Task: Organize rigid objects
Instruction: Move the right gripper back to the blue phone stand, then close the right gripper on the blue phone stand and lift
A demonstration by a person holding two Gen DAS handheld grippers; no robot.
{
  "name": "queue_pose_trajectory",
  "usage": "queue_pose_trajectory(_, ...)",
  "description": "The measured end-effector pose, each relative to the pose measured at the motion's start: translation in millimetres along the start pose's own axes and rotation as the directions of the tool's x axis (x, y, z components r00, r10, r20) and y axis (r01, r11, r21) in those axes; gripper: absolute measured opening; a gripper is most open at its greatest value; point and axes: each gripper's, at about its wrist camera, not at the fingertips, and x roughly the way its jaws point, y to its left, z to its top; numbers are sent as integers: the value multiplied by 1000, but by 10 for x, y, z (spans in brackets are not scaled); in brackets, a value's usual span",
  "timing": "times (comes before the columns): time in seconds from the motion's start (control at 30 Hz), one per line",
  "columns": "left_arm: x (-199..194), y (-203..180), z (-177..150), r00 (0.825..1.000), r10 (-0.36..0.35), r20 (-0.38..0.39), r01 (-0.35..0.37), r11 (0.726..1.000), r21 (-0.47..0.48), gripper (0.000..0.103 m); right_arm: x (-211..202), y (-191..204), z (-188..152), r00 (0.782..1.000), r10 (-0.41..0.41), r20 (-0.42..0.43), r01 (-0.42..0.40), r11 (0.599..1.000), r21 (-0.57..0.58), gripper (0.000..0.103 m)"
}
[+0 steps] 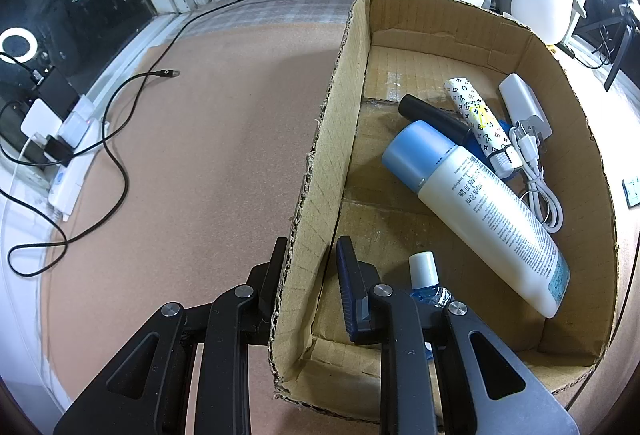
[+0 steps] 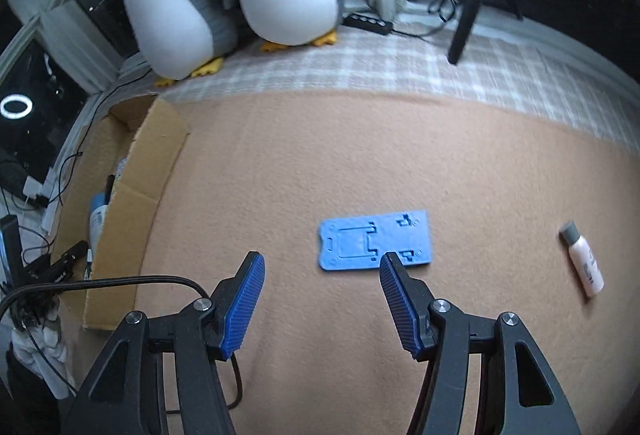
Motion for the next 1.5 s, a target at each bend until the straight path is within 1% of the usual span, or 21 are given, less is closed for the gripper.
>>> queue_pose_trajectory(0.1,0,0,-1,1000,-1,0,1,1000,-1,20,68,-124,-1,1000,15,-26,-13,998,57,56)
queue_pose_trajectory(0.33,-1,-1,-4,1000,-1,0,1,1000,-1,20,194,-391,-12,995,82,-61,-70,980,186,56)
queue_pose_trajectory(0.5,-1,1,-4,1000,0,1,0,1000,-1,20,286,-505,0,989,126,-82,-103,964,246,56)
queue_pose_trajectory(0.67,-1,-2,-4,1000,-1,0,1,1000,-1,20,340,-507,96,989,117,-86,-92,964,251,56)
queue_pose_trajectory(0.93,2,-4,-5,1000,-3,1,3,1000,-2,20,445,-380,414,992,72,-99,-51,978,201,56)
queue_pose_trajectory(1.07,3,-7,-5,1000,-3,1,3,1000,-3,20,529,-200,519,994,32,-106,-18,991,136,56)
queue_pose_trajectory(1.27,16,-14,5,1000,-8,2,8,1000,-9,20,657,144,590,992,-56,-112,56,998,-4,56)
queue_pose_trajectory(1.33,17,-13,4,1000,-9,3,9,1000,-10,20,703,284,585,988,-112,-108,104,992,-76,54)
queue_pose_trajectory(1.4,19,-17,7,1000,-10,3,10,1000,-11,20,731,367,581,983,-153,-102,140,982,-126,48)
queue_pose_trajectory(1.47,19,-13,4,1000,-10,4,10,1000,-11,20,742,423,570,980,-175,-97,157,974,-165,44)
queue_pose_trajectory(1.5,19,-13,4,1000,-10,4,10,1000,-11,20,740,430,568,980,-173,-98,154,973,-172,38)
